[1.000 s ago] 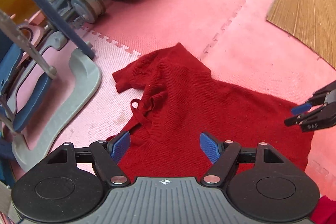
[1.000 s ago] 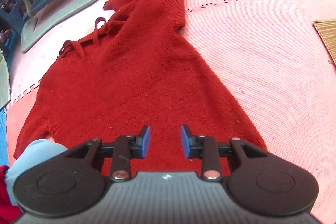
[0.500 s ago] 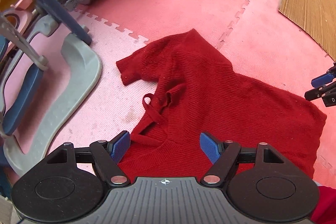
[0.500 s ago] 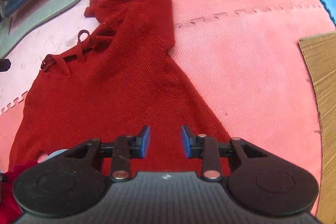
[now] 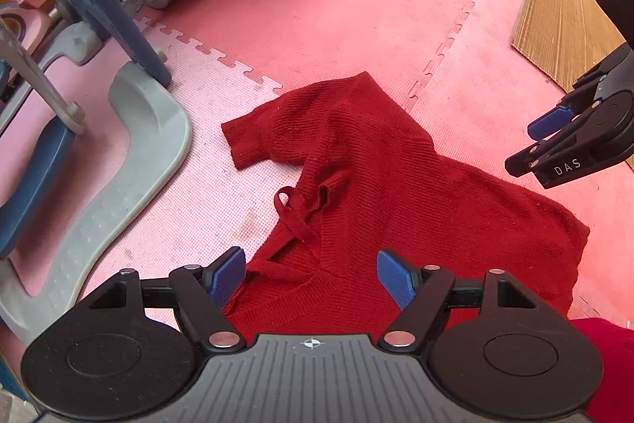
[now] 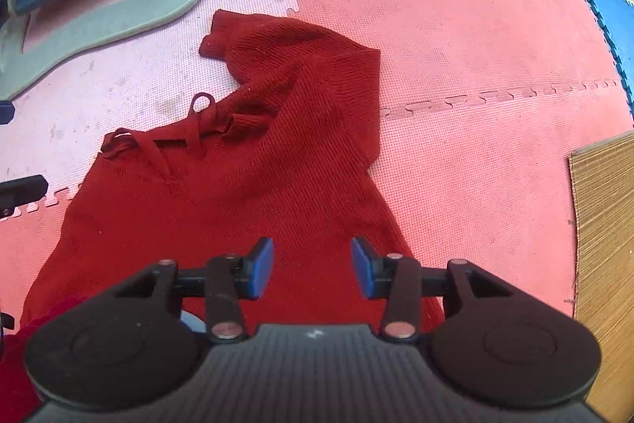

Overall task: Fold clothes
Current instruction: 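Move the right gripper over the sweater toward its sleeve cuff, then close the right gripper on the red sweater's sleeve cuff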

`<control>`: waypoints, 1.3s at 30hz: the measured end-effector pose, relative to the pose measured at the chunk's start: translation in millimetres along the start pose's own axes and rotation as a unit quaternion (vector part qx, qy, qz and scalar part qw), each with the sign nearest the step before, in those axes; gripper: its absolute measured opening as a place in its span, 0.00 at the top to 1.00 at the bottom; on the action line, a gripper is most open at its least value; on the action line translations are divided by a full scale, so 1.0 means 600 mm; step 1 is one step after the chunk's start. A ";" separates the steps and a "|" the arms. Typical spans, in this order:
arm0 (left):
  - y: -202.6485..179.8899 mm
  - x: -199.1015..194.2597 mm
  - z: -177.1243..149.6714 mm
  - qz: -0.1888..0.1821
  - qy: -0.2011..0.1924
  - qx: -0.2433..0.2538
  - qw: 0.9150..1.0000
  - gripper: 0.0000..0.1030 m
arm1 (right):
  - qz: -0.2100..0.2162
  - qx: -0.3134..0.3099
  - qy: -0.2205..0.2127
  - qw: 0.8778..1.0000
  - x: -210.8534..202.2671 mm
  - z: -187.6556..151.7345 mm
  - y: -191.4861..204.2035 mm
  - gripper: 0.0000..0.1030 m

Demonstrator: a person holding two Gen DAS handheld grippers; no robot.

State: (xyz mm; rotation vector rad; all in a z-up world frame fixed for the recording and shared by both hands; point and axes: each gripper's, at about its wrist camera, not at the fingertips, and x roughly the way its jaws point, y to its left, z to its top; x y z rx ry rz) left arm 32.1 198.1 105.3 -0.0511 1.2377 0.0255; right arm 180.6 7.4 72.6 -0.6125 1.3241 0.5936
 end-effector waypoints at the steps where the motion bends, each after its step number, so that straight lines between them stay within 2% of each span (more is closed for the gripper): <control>1: 0.001 0.000 0.001 0.000 0.003 0.003 1.000 0.27 | -0.004 -0.004 -0.002 1.000 -0.004 0.004 0.003 0.58; 8: -0.009 -0.010 0.014 -0.004 0.021 0.026 0.999 0.27 | -0.012 -0.026 -0.009 1.000 -0.037 0.008 0.000 0.54; 13: -0.021 -0.043 0.027 -0.043 0.015 0.000 0.999 0.27 | -0.006 -0.027 -0.005 1.000 -0.048 -0.006 -0.017 0.51; 17: -0.041 -0.041 0.027 -0.039 0.024 -0.002 0.999 0.27 | -0.005 -0.033 0.008 0.999 -0.044 -0.005 -0.040 0.48; 24: -0.086 -0.014 0.070 -0.004 0.027 -0.057 0.998 0.27 | 0.016 -0.088 0.005 0.996 -0.023 0.028 -0.106 0.42; 28: -0.126 0.030 0.106 0.014 0.046 -0.082 0.995 0.27 | 0.034 -0.115 0.019 0.993 0.052 0.070 -0.155 0.40; 33: -0.159 0.087 0.137 -0.002 0.056 -0.138 0.989 0.27 | 0.059 -0.137 0.003 0.989 0.132 0.152 -0.203 0.40; 39: -0.165 0.170 0.164 0.000 0.063 -0.202 0.977 0.27 | 0.063 -0.195 -0.011 0.979 0.220 0.267 -0.197 0.40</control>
